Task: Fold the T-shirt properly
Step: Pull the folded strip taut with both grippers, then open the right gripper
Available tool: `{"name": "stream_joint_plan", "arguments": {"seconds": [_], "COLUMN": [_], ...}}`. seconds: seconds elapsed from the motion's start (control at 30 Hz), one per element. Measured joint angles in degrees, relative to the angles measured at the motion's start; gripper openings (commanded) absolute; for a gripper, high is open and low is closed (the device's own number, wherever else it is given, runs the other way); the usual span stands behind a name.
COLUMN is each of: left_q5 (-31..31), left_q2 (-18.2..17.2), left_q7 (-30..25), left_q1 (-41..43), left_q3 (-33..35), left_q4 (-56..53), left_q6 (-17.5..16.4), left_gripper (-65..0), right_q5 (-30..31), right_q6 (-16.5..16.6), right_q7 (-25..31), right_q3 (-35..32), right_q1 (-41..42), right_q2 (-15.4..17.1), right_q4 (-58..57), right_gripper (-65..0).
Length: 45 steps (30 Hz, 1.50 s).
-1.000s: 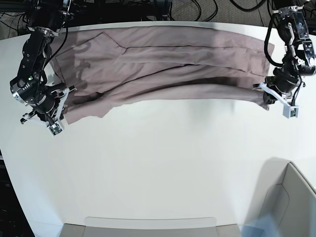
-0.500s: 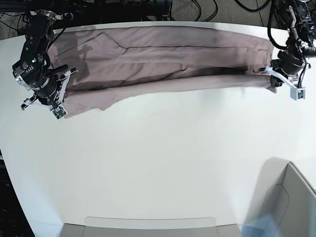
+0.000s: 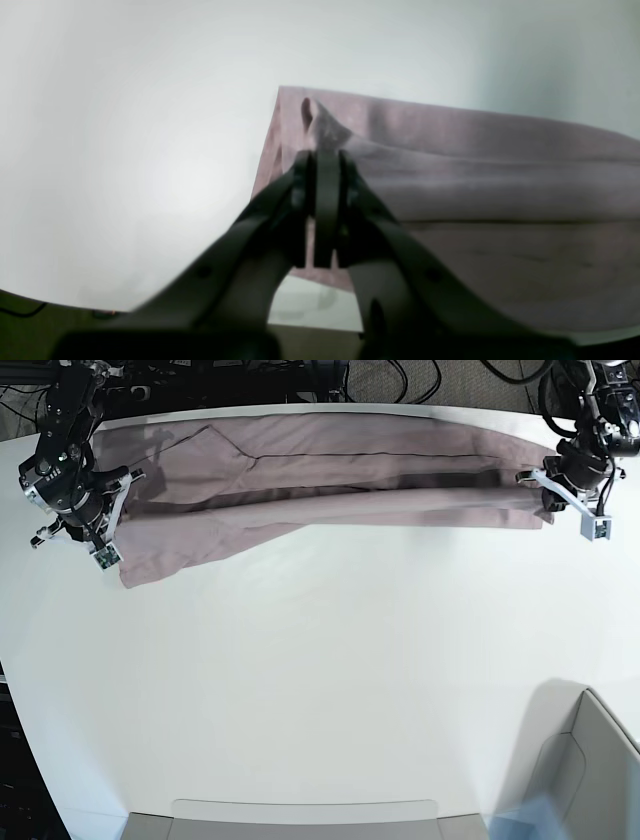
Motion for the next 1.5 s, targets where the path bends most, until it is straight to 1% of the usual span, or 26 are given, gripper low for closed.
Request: {"name": "stream_joint_plan", "arguments": {"seconds": [0.2,0.33,0.43,0.5,0.57,0.6,0.63,0.7,0.8,0.87,1.0,1.03,1.07,1.13,1.23,1.27,1.37,1.5], "left_q5": [0.0,0.3,0.4,0.5,0.4,0.4,0.4,0.4,0.4,0.3,0.3,0.3,0.2,0.0,0.0,0.0,0.3,0.2], "left_q2": [0.0,1.2,1.2,1.3,1.2,1.2,1.3,1.2,1.3,1.2,0.9,0.9,0.8,-0.5,-4.2,-4.8,-4.7,-4.8], "left_q7": [0.0,0.0,0.0,0.0,0.0,0.0,0.0,0.0,0.0,-0.2,-0.4,-0.4,-0.2,0.2,-0.9,-1.1,-1.7,-1.8], "left_q1": [2.7,3.3,4.0,4.0,3.9,3.8,3.8,3.9,3.8,3.8,3.8,3.6,2.8,0.3,-2.7,-3.1,-5.3,-6.4], "left_q3": [0.1,0.2,1.1,1.6,1.6,1.6,1.6,1.6,1.6,1.6,1.6,1.6,1.7,2.6,6.3,7.3,8.9,8.9], "left_q4": [-0.1,-0.5,-0.7,-0.7,-0.7,-0.7,-0.6,-0.6,-0.6,-0.6,-0.6,-0.8,-1.6,-4.2,-9.4,-11.3,-15.5,-17.1], "left_q6": [0.0,0.0,0.0,0.2,0.2,0.5,0.4,0.4,0.4,0.4,0.5,0.4,0.2,0.6,0.6,0.6,0.5,0.4], "left_gripper": [-65.0,-65.0,-64.9,-56.8,-47.1,-43.5,-42.8,-44.3,-43.6,-43.5,-42.1,-41.8,-41.8,-41.8,-41.8,-41.8,-41.8,-41.8], "right_q5": [0.1,0.1,0.1,0.1,0.1,0.1,0.1,0.1,0.1,0.3,5.1,5.4,5.4,5.7,5.7,5.9,6.1,6.0], "right_q6": [0.0,0.0,0.0,0.0,0.0,0.0,0.0,0.0,0.0,0.0,0.0,0.0,0.0,0.0,0.0,0.0,0.0,0.0], "right_q7": [0.2,0.2,0.2,0.2,0.2,0.2,0.2,0.2,0.2,0.1,0.4,0.3,0.0,0.0,0.0,0.0,0.2,0.1], "right_q3": [-0.2,-0.3,-0.3,-0.3,-0.3,-0.3,-0.3,-0.3,-0.3,-0.4,-0.5,-0.9,-1.3,-2.5,-4.7,-5.3,-5.7,-5.7], "right_q1": [-2.4,-2.9,-2.9,-2.9,-2.9,-2.9,-2.9,-2.9,-3.4,-3.8,-4.3,-4.6,-4.8,-4.9,-4.9,-4.9,-4.7,-4.8], "right_q2": [0.0,0.0,0.0,0.0,0.0,0.0,0.0,-0.1,0.0,-0.1,0.2,0.3,0.3,0.4,0.5,0.4,0.4,0.5], "right_q4": [0.2,0.3,0.3,0.2,0.3,0.2,0.2,0.2,0.2,0.2,0.1,0.1,0.0,0.0,0.0,0.0,0.0,0.0], "right_gripper": [-65.0,-65.0,-65.0,-65.0,-65.0,-65.0,-65.0,-64.6,-56.3,-51.9,-46.2,-45.2,-44.6,-44.3,-44.3,-44.3,-44.3,-44.3]}}
